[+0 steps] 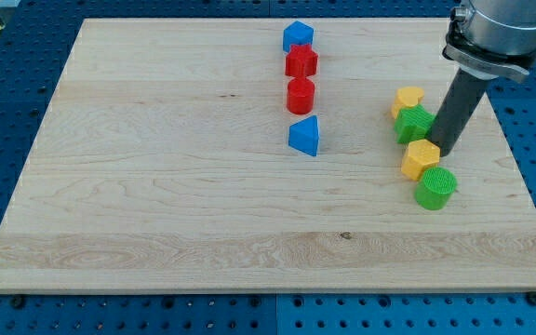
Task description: Slightly push yellow hexagon to the bottom right
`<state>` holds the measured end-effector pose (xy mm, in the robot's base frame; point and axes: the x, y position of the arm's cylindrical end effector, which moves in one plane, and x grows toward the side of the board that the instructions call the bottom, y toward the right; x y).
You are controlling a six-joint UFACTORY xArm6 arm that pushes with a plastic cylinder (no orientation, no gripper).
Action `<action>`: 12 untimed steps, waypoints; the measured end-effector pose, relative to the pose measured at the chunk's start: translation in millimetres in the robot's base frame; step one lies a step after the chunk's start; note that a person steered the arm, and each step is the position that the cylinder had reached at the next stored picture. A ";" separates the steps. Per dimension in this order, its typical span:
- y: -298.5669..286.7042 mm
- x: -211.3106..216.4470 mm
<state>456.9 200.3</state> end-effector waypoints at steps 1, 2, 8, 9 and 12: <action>-3.3 0.0; -2.5 0.0; 36.6 68.0; 22.2 73.4; -13.7 42.2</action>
<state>499.1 186.6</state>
